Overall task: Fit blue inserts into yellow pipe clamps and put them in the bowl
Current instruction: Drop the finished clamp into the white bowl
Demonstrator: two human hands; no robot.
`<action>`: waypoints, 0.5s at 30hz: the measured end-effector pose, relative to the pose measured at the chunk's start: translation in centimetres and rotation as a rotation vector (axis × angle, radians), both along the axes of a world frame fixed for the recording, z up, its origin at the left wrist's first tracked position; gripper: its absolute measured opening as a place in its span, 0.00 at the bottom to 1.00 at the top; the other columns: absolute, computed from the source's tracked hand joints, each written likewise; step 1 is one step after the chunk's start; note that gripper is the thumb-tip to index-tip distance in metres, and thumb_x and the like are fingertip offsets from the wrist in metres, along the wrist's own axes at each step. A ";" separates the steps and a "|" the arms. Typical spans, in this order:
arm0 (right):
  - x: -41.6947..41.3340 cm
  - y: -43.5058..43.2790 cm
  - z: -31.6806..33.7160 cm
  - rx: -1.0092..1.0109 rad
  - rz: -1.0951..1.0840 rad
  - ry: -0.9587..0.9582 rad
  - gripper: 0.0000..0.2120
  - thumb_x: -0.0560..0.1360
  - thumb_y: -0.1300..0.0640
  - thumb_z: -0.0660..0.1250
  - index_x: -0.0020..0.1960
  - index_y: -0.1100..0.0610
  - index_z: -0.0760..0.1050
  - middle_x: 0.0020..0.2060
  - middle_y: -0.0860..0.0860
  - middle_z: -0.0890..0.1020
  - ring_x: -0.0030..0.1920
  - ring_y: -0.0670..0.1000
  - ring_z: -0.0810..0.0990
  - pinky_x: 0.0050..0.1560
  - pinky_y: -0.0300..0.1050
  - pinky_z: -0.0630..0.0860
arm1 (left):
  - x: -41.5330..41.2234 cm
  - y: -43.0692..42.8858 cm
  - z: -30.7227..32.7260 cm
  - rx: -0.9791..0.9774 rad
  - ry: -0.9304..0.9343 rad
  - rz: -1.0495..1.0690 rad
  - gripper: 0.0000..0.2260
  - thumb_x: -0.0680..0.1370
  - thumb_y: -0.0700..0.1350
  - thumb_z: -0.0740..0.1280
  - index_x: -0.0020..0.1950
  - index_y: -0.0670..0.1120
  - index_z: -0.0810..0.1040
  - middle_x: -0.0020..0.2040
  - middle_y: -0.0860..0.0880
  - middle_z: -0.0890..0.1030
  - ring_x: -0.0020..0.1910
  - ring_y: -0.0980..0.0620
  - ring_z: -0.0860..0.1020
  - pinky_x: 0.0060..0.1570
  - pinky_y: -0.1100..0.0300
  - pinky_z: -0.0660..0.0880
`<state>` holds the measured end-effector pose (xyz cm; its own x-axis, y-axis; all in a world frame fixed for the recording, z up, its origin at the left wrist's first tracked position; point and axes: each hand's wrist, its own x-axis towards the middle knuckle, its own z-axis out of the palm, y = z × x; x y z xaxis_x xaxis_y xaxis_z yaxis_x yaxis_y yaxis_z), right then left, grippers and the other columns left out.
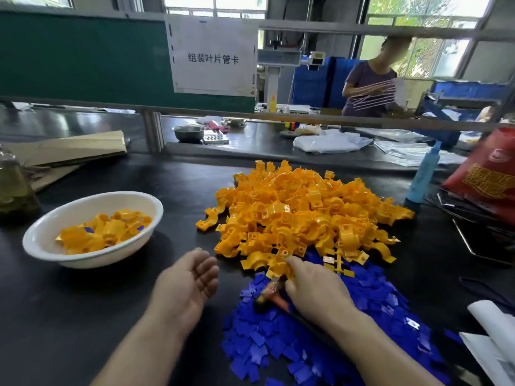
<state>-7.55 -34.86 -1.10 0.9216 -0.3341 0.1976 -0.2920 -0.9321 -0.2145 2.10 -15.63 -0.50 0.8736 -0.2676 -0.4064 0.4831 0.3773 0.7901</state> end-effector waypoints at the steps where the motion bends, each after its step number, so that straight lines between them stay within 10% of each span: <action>1: -0.3 -0.1 0.0 -0.014 -0.005 -0.035 0.18 0.78 0.51 0.58 0.68 0.49 0.68 0.51 0.48 0.81 0.49 0.50 0.79 0.45 0.45 0.77 | -0.5 -0.5 -0.2 0.027 -0.045 -0.010 0.09 0.80 0.46 0.65 0.52 0.42 0.80 0.35 0.47 0.82 0.32 0.52 0.79 0.32 0.60 0.75; 7: -3.7 -1.6 2.3 0.053 -0.009 -0.303 0.17 0.78 0.52 0.62 0.67 0.47 0.71 0.48 0.40 0.79 0.41 0.39 0.76 0.40 0.31 0.73 | -3.4 -0.7 -0.4 0.366 -0.485 -0.366 0.10 0.79 0.52 0.65 0.47 0.52 0.85 0.33 0.48 0.81 0.29 0.53 0.76 0.29 0.61 0.72; 15: -5.2 1.2 1.2 0.156 0.380 -0.468 0.15 0.71 0.61 0.73 0.57 0.51 0.78 0.50 0.42 0.81 0.46 0.39 0.80 0.46 0.30 0.76 | -4.2 -1.7 0.3 0.008 -0.135 -0.844 0.33 0.73 0.69 0.64 0.54 0.39 0.83 0.40 0.38 0.81 0.30 0.47 0.80 0.21 0.62 0.72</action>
